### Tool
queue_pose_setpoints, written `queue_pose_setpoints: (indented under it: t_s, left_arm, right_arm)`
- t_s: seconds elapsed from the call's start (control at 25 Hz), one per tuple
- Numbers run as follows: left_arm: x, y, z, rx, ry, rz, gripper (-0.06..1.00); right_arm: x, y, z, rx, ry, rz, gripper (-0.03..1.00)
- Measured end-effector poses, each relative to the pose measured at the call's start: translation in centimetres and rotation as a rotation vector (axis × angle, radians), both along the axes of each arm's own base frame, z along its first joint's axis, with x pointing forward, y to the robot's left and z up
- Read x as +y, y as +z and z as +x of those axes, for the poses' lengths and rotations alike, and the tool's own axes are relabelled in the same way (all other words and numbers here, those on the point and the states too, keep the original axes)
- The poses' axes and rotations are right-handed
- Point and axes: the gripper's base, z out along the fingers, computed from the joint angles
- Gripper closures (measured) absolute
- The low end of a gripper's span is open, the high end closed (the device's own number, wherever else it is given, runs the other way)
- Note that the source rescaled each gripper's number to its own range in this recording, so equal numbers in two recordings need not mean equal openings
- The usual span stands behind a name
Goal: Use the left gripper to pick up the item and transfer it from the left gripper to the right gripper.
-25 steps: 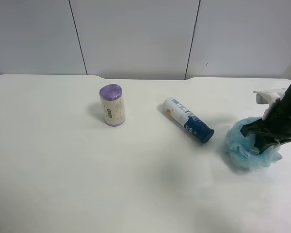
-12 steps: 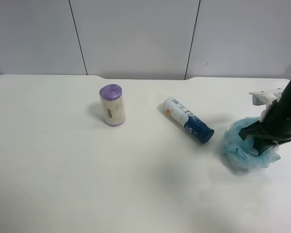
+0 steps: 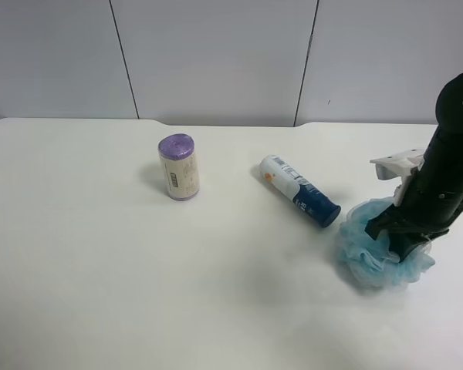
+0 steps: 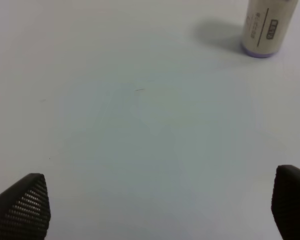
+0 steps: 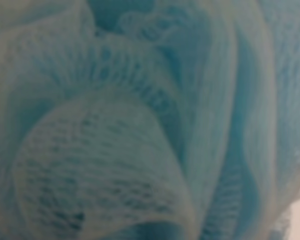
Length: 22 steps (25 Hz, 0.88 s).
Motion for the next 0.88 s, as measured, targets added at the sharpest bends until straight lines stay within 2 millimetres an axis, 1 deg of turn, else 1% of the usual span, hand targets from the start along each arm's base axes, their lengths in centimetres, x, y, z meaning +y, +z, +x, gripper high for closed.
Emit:
queue_pose_setpoints:
  t_s: [0.4, 0.44, 0.48, 0.52, 0.56, 0.6, 0.64, 0.68, 0.76, 0.88]
  left_arm:
    - [0.0, 0.0, 0.0, 0.000, 0.000, 0.000, 0.07]
    - [0.0, 0.0, 0.0, 0.000, 0.000, 0.000, 0.07]
    - [0.0, 0.0, 0.0, 0.000, 0.000, 0.000, 0.07]
    - [0.0, 0.0, 0.0, 0.000, 0.000, 0.000, 0.07]
    - [0.0, 0.0, 0.0, 0.000, 0.000, 0.000, 0.07]
    - [0.0, 0.0, 0.0, 0.000, 0.000, 0.000, 0.07]
    - [0.0, 0.0, 0.0, 0.000, 0.000, 0.000, 0.07]
    - [0.0, 0.0, 0.0, 0.000, 0.000, 0.000, 0.07]
    - [0.0, 0.0, 0.0, 0.000, 0.000, 0.000, 0.07]
    - [0.0, 0.0, 0.0, 0.000, 0.000, 0.000, 0.07]
  right_arm:
    - [2.0, -0.1, -1.2, 0.072, 0.101, -0.008, 0.97]
    - [2.1, -0.2, -1.4, 0.076, 0.105, -0.007, 0.95]
    - [2.1, -0.3, -1.4, 0.079, 0.106, -0.008, 0.89]
    - [2.1, -0.3, -1.5, 0.084, 0.108, -0.008, 0.78]
    - [2.2, -0.3, -1.6, 0.086, 0.106, -0.005, 0.63]
    - [2.2, -0.3, -1.6, 0.088, 0.100, 0.001, 0.42]
    - [2.3, -0.3, -1.6, 0.089, 0.094, 0.006, 0.24]
    - [2.3, -0.3, -1.6, 0.088, 0.086, 0.011, 0.13]
    - [2.4, -0.3, -1.6, 0.083, 0.080, 0.015, 0.03]
    - [2.4, -0.4, -1.5, 0.073, 0.077, 0.018, -0.02]
